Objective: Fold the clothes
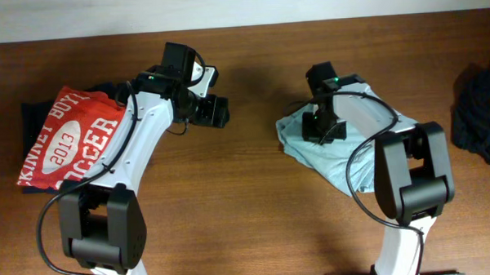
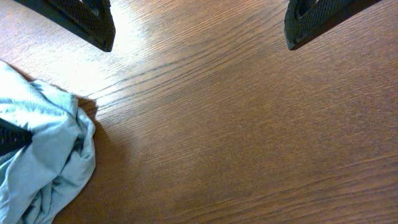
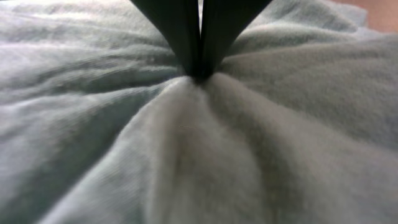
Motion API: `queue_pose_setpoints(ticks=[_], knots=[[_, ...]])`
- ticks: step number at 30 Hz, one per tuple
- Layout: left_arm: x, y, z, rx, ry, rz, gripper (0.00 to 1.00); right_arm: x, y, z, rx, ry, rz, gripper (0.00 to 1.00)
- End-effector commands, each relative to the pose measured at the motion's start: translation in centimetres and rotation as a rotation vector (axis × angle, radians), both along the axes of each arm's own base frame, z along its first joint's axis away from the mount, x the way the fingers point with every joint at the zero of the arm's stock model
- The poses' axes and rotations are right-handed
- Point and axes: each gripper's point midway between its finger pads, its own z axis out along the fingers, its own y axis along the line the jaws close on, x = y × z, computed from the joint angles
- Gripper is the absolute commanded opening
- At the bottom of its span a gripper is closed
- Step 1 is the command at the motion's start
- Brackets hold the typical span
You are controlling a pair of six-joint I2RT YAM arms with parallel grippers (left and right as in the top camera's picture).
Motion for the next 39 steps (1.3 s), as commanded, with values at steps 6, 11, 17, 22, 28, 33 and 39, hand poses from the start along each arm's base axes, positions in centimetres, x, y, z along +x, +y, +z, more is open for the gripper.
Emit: queue_pose_setpoints(ticks=[6,11,17,22,28,33,39], knots=[[0.2,0.6,-0.3,0.037,-0.010,0.000,0.87,-4.8,3.4,-0.7,-0.221,0.109,0.421,0.06],[0.4,1.4,-0.4,0.071,-0.015,0.015,0.87,-4.1,3.3,0.3,-0.434,0.030,0.444,0.05],[0.6,2.6,-0.5,0.075,-0.007,0.043,0.93,-2.6,3.1,1.5,-0.432,-0.063,0.313,0.04],[0.8,3.3,-0.4,0.060,-0.003,0.059,0.94,-2.0,5.4,3.2,-0.151,-0.094,0.260,0.07],[-0.4,-0.7,-0.6,-0.097,0.013,-0.154,0.96,-1.6,6.7,5.7,0.149,-0.103,0.240,0.23],[-2.6,-5.3,-2.7,-0.293,0.113,-0.313,0.96,-1.0,4.8,7.1,0.239,-0.109,0.157,0.44],[-4.4,-8.9,-5.7,-0.398,0.227,-0.365,0.98,-2.2,2.7,7.2,0.278,-0.032,0.078,0.57]])
